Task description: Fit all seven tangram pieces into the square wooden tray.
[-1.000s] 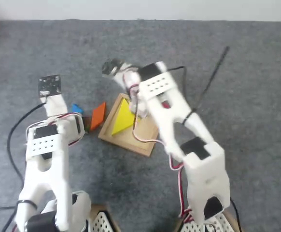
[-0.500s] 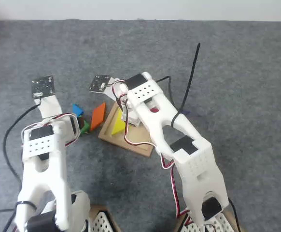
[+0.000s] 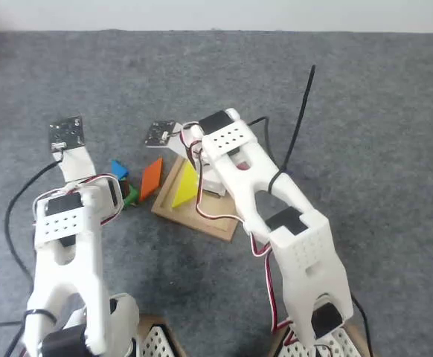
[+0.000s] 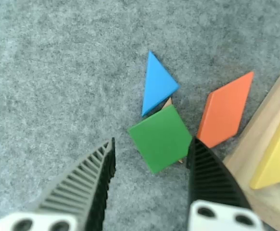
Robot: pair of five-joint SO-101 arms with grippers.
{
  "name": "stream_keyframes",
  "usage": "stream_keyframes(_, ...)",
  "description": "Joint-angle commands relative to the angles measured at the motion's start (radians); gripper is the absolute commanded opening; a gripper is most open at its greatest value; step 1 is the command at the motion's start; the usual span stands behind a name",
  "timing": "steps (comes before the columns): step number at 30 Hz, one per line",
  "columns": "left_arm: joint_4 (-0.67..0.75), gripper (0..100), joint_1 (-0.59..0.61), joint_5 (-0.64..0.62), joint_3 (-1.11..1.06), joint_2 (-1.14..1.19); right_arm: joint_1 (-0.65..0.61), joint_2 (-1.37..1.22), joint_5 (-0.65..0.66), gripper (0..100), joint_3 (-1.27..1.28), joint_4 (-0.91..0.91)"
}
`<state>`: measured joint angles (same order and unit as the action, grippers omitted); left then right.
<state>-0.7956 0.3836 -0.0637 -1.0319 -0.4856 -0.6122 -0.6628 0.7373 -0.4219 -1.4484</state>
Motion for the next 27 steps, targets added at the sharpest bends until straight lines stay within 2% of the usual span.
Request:
stream_keyframes(1,0.015,24,0.003,0.011,0.028,-0.038,0.038,0.012,0.026,25.7,-0.026,-0.016)
stream_keyframes(7,0.015,24,0.003,0.011,0.028,-0.038,0.035,0.008,0.026,26.0,-0.028,0.041)
stream_keyframes(15,0.015,24,0.003,0.011,0.028,-0.038,-0.048,-0.047,0.028,33.7,-0.029,0.061)
stream_keyframes(23,0.015,24,0.003,0.011,0.028,-0.038,-0.108,-0.073,0.020,34.0,-0.054,0.087)
stream_keyframes(27,0.018,24,0.003,0.011,0.028,-0.038,-0.114,-0.031,-0.054,34.0,-0.098,0.102)
